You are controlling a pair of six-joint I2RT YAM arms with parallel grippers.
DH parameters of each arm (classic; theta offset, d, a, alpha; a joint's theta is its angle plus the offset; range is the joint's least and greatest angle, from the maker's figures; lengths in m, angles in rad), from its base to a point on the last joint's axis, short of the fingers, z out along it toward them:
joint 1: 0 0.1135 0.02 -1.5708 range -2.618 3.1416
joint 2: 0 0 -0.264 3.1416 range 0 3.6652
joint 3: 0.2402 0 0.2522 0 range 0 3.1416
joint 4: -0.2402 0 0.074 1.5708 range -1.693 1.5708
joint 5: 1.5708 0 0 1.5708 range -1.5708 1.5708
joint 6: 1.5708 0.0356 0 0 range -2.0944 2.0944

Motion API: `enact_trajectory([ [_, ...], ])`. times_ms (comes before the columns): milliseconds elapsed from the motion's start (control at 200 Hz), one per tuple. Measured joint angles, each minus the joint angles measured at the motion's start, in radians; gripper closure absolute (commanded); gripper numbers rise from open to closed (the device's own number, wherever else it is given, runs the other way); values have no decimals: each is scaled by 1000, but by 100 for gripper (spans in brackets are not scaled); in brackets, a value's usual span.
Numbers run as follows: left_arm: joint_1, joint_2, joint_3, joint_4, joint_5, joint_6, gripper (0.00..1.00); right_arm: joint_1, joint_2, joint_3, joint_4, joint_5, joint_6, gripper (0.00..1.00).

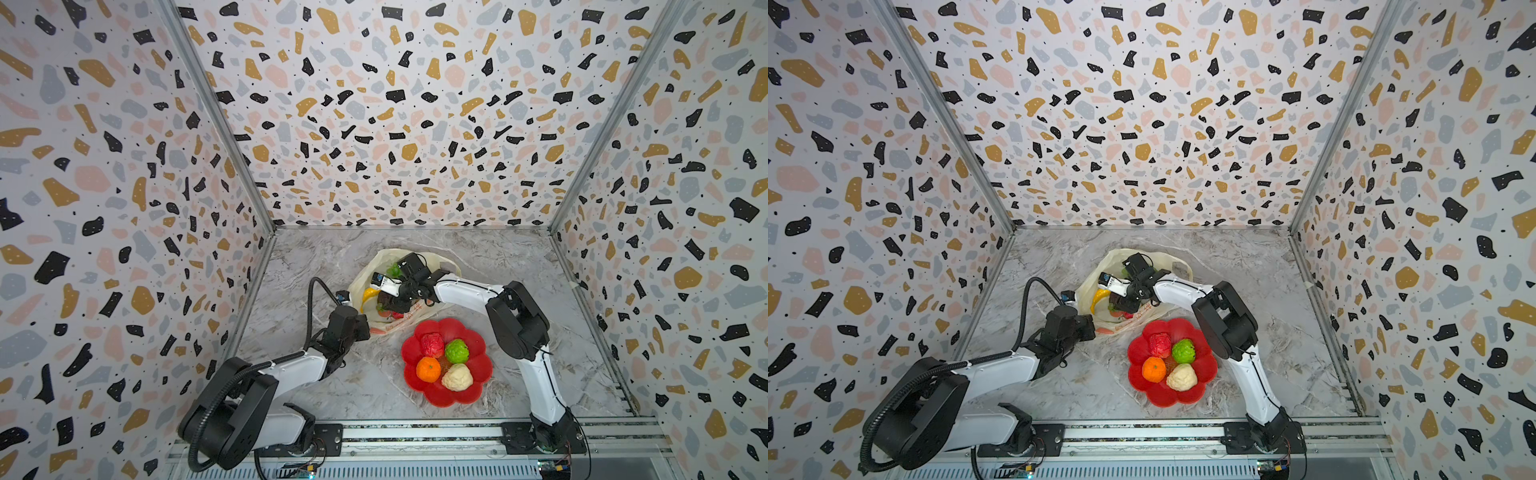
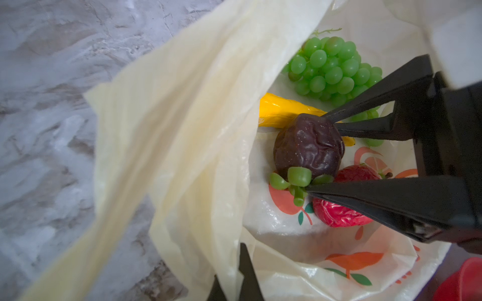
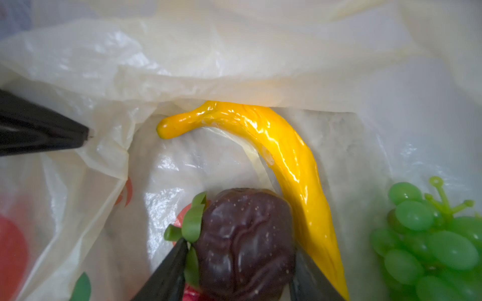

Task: Take fruits out of the plastic bag
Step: Pick up the fruit from the plastic bag, then place the fruit on the plate.

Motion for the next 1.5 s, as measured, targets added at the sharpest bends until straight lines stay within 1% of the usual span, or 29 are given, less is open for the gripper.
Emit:
enact_trajectory([
  [205, 0, 6, 0, 0, 2, 0, 98, 0, 0, -1, 2, -23, 40, 51],
  [295, 1, 6, 0, 0, 3, 0, 98, -6, -15, -19, 13, -39, 87, 51],
  [386, 1, 6, 0, 0, 3, 0, 98, -12, -63, -75, 34, -57, 148, 51],
  [511, 1, 6, 0, 0, 3, 0, 98, -34, -180, -190, 85, -80, 263, 51],
  [776, 4, 5, 0, 0, 3, 0, 98, -108, -466, -443, 178, -104, 560, 52],
  [926, 5, 4, 0, 0, 4, 0, 98, -125, -657, -633, 197, -105, 739, 52],
  [1072, 5, 4, 0, 0, 5, 0, 98, -132, -841, -796, 191, -100, 879, 52],
  [1202, 6, 4, 0, 0, 8, 0, 98, -140, -986, -899, 165, -99, 968, 52],
  [1297, 6, 4, 0, 0, 14, 0, 98, -159, -1060, -951, 154, -105, 1012, 52],
  [1502, 6, 4, 0, 1, 21, 0, 98, -229, -1097, -1023, 134, -143, 1062, 52],
])
